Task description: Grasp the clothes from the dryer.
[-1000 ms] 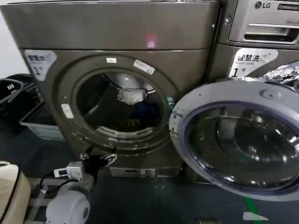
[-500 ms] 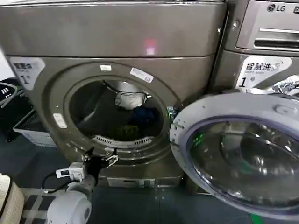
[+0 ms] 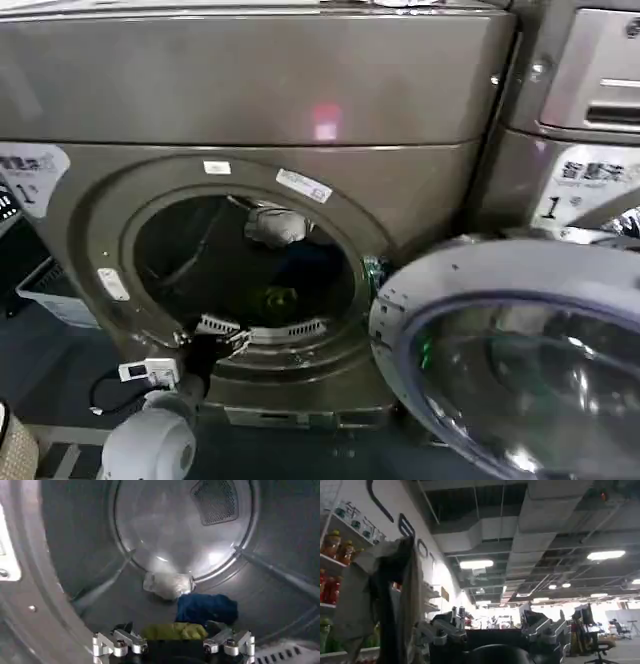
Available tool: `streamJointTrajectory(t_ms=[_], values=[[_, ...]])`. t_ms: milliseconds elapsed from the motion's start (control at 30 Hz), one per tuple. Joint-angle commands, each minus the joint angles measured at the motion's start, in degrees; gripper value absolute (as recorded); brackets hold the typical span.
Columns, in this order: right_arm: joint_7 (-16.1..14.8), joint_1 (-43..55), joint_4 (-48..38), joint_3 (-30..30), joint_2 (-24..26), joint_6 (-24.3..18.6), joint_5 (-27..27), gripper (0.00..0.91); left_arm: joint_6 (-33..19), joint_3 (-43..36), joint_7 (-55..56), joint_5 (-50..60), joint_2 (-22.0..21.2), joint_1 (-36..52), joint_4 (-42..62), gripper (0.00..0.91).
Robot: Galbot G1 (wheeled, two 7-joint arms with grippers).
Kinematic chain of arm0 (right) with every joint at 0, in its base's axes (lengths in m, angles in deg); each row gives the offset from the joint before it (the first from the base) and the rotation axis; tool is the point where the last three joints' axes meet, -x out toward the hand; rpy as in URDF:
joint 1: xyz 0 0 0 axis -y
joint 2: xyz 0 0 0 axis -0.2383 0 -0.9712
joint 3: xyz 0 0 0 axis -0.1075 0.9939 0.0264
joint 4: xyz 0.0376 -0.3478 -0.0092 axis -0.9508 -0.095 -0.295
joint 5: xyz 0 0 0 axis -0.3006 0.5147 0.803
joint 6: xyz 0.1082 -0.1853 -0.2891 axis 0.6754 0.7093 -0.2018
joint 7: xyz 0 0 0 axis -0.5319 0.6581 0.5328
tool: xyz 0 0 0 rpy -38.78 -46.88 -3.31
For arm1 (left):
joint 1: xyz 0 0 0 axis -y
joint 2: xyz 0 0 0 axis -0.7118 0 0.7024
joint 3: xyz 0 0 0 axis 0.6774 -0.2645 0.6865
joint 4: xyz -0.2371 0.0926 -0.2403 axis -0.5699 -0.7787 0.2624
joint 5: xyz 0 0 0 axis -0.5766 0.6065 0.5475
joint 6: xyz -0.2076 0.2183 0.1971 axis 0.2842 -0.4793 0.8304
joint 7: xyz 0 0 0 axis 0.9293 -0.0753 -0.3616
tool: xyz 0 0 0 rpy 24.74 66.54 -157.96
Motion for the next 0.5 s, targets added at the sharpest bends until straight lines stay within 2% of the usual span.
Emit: streamJointTrajectory(t_ms=[33, 233, 333, 433, 467, 500], values=[[0.05, -0.09, -0.14, -0.16, -0.33, -0.67, 0.05, 0.907, 2.81, -1.27, -0.44, 4.02, -0.71, 2.79, 2.17, 0.907], [-0.12, -0.42, -0.05, -0.52, -0.36, -1.19, -0.09, 0.907, 2.81, -4.03, -0.77, 6.82, -1.93, 10.87, 9.12, 0.907], [-0.12, -0.03, 0.19, -0.04, -0.45, -1.31, -0.06, 0.907, 2.81, -4.55, -7.07, 18.38, -2.94, 16.07, 14.80, 0.907], [-0.13, 0.22, 0.20, 0.38, -0.37, -1.31, -0.03, 0.907, 2.81, -4.14, -24.89, 38.16, -3.03, 20.27, 18.01, 0.907], [-0.18, 0.23, 0.13, 0.44, -0.26, -1.32, -0.04, 0.907, 0.73, -3.15, -37.82, 48.50, -2.15, 21.28, 18.71, 0.907], [-0.22, 0.22, 0.10, 0.44, -0.21, -1.37, -0.04, 0.907, -3.67, -2.14, -50.21, 58.55, -1.67, 21.85, 18.75, 0.907]])
